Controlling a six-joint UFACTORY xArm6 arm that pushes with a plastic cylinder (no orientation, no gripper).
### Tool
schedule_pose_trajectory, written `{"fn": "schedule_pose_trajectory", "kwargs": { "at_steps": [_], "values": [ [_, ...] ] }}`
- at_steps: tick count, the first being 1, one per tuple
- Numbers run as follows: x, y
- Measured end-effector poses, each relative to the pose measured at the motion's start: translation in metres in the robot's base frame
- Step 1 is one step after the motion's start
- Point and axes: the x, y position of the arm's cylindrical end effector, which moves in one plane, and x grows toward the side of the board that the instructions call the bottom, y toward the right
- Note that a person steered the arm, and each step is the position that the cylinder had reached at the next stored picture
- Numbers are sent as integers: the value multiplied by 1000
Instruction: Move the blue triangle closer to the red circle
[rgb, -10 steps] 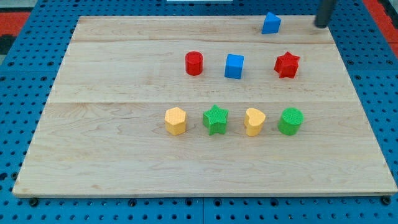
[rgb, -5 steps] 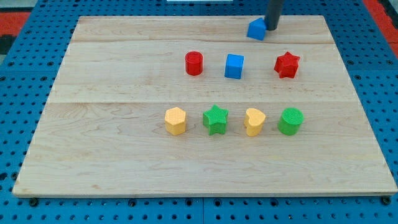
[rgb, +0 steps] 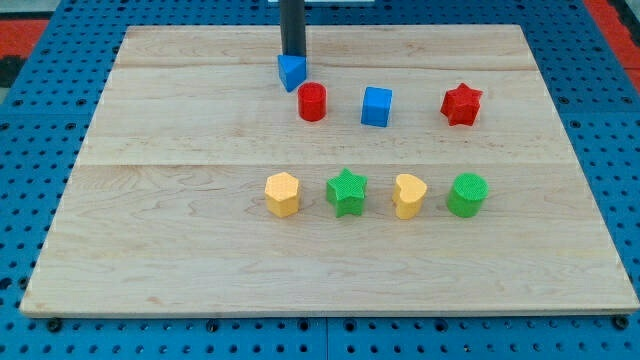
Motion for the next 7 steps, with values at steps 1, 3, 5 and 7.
{"fn": "schedule_pose_trajectory", "kwargs": {
  "at_steps": [1, 3, 5, 7],
  "values": [
    [2, 0],
    [14, 0],
    [15, 5],
    [15, 6]
  ]
}}
